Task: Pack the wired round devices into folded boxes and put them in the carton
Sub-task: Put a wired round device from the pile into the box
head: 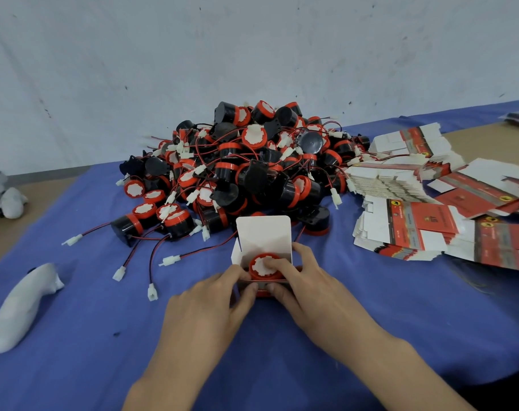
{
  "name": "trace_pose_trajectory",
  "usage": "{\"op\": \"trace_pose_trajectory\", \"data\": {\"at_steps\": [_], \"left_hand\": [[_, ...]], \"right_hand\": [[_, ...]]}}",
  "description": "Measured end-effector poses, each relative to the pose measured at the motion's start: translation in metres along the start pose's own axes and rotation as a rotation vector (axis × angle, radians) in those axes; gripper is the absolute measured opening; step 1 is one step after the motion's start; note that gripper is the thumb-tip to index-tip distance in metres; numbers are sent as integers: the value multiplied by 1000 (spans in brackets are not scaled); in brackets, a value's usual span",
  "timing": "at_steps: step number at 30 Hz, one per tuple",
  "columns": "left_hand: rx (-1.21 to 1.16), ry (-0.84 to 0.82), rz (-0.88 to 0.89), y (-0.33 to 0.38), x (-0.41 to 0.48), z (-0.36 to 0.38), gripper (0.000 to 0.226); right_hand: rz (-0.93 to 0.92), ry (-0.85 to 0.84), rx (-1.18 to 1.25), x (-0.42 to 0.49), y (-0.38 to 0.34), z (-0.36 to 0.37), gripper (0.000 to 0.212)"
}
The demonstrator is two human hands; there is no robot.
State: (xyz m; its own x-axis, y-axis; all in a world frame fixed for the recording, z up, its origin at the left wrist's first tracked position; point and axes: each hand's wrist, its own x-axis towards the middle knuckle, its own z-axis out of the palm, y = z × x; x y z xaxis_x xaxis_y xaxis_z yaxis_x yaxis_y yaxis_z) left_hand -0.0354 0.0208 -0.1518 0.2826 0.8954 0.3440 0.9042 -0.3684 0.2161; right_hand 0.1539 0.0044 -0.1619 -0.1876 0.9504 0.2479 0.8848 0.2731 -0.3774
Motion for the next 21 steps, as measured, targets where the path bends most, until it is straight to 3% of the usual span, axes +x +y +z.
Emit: {"op": "trace_pose_trajectory", "data": {"at_steps": [8, 11, 15, 19, 21], "left_hand": [[75, 17, 30, 0, 0, 1, 38], [-95, 131, 27, 3, -3, -3, 21], [-507, 202, -95, -5, -4, -9, 40], [-564, 138, -30, -5, -10, -12, 37], [-626, 132, -10, -4, -11, -10, 46]], "right_hand": [[-23, 21, -5, 2, 2, 1, 46], [-64, 64, -5, 3, 4, -1, 42], [-138, 176, 27, 3, 8, -9, 43], [-178, 279, 85, -1, 7, -14, 45], [-205, 327, 108, -4, 6, -16, 46]]}}
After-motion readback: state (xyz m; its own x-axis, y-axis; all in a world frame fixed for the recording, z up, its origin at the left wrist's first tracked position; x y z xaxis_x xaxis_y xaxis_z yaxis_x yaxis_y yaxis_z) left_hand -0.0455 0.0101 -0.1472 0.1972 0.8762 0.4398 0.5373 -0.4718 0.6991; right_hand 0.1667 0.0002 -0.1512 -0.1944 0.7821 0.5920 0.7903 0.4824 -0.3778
